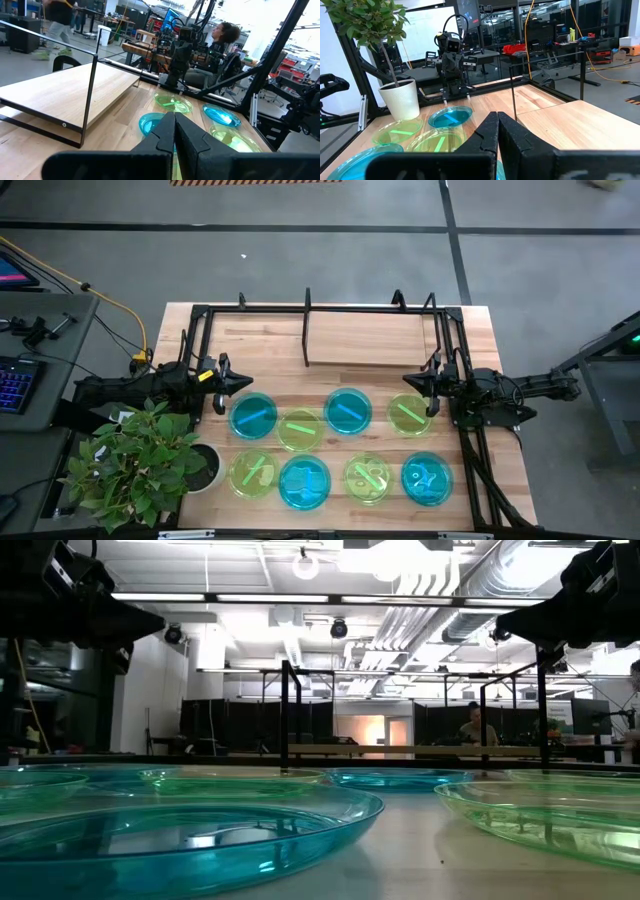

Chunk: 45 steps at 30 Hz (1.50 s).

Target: Place and stack plates onto a shelf

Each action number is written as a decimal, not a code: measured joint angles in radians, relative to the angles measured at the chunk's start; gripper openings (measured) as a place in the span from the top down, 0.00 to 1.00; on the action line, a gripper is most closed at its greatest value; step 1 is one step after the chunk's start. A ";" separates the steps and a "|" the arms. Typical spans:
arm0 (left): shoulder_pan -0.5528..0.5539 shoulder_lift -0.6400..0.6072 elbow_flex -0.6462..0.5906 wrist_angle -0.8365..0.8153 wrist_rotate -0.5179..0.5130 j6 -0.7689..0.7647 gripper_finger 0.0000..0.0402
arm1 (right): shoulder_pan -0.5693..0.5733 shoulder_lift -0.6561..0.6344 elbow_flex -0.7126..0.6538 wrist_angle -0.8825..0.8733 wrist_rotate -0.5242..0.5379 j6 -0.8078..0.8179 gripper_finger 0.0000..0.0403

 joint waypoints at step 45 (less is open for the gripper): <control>0.276 0.616 0.234 0.467 -0.130 -0.731 0.99 | 0.000 0.000 0.000 -0.016 0.000 0.000 1.00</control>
